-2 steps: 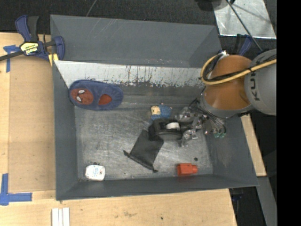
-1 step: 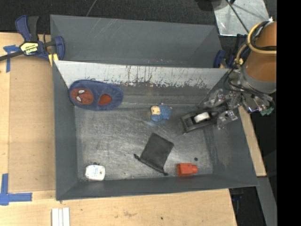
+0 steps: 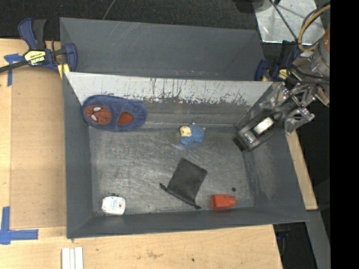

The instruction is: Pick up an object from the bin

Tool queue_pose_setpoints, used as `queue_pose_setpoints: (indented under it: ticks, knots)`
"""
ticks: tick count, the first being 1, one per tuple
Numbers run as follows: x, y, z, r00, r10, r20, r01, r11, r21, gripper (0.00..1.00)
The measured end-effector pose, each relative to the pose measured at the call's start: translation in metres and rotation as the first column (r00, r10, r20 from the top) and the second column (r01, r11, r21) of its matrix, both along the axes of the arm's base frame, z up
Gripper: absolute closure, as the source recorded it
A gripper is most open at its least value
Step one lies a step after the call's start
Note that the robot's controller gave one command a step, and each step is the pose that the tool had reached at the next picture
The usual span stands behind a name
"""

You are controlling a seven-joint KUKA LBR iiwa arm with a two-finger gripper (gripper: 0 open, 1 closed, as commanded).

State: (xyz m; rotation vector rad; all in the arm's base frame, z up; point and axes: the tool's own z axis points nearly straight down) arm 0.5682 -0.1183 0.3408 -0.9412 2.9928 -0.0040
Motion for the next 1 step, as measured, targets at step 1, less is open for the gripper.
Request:
queue_pose_setpoints:
  ticks: [1]
  knots:
    - [-0.0095,0.0319,-0.0301,0.985,0.172,-0.009,-0.172,0.985,0.003,1.00]
